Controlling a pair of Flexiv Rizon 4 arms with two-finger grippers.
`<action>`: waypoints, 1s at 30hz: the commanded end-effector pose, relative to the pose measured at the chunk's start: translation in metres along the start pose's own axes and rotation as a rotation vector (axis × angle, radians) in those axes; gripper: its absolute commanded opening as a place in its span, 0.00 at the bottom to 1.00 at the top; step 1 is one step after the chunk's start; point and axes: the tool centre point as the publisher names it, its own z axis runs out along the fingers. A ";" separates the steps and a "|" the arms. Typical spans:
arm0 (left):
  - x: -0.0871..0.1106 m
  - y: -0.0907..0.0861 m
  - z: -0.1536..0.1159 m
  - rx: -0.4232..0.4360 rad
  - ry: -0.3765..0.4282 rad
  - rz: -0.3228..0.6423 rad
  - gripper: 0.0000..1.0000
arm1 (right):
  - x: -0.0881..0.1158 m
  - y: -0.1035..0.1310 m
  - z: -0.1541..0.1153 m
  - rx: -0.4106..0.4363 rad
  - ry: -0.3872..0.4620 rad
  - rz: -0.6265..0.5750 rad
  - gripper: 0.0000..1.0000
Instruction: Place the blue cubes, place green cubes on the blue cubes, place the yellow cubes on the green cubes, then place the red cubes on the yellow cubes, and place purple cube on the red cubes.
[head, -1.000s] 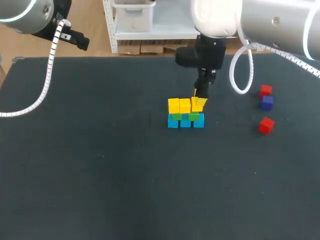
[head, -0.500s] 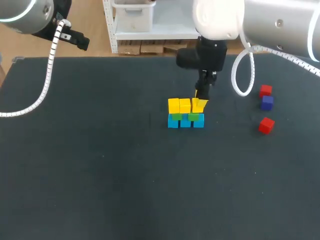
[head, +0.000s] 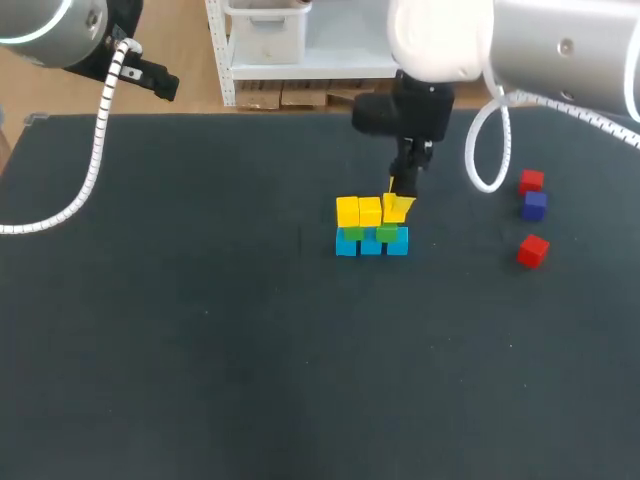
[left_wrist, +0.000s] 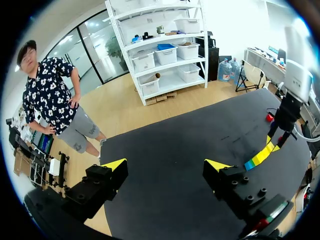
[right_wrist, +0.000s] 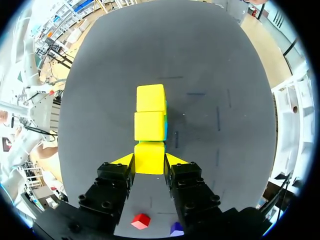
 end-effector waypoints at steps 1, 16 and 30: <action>0.000 0.001 -0.001 0.002 0.000 0.002 1.00 | 0.001 0.008 0.003 0.026 0.004 -0.001 0.00; 0.000 0.001 -0.001 0.002 0.000 0.002 1.00 | 0.002 0.008 0.005 0.055 0.013 0.004 0.00; 0.000 0.001 -0.001 0.002 0.000 0.002 1.00 | 0.002 0.008 0.003 0.088 0.008 0.012 0.02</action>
